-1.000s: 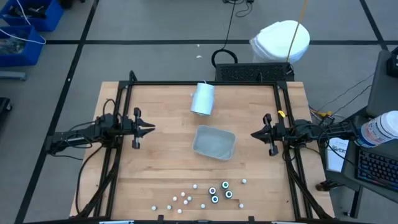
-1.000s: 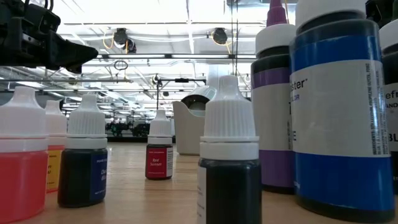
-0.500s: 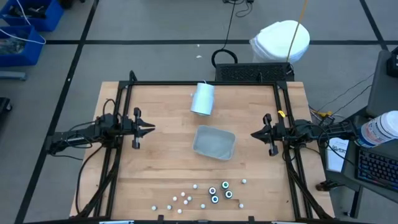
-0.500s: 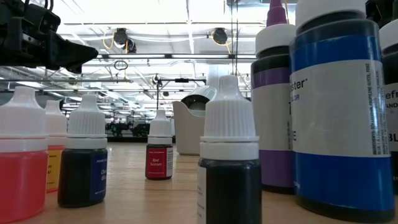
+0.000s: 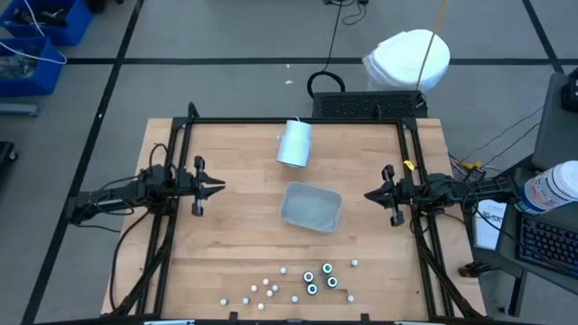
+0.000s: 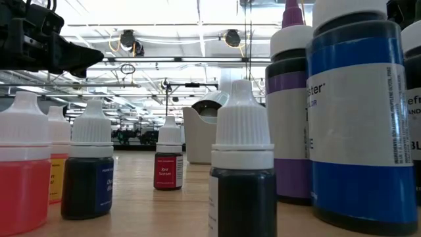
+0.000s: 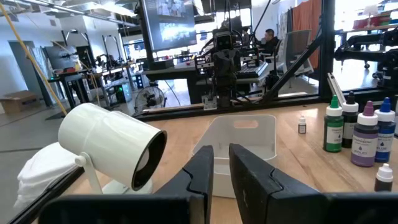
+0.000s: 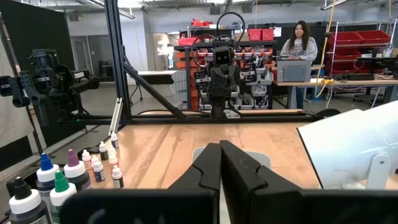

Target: Pick & Place food coloring

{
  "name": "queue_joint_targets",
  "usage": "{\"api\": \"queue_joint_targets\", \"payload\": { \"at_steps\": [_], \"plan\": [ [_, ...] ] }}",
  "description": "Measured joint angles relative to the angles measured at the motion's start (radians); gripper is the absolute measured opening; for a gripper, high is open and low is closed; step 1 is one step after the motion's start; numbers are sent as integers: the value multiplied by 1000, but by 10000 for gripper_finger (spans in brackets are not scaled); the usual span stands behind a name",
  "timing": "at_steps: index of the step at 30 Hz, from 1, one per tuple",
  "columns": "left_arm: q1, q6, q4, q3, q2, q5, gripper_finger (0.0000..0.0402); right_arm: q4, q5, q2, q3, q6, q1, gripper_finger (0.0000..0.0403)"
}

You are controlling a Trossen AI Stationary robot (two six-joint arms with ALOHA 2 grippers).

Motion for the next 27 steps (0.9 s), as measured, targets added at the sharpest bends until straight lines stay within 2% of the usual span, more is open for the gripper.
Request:
{"api": "queue_joint_targets", "payload": {
  "at_steps": [27],
  "plan": [
    [0, -2, 1, 0, 0, 0, 60, 8, 0, 0, 0, 26, 0, 0]
  ]
}}
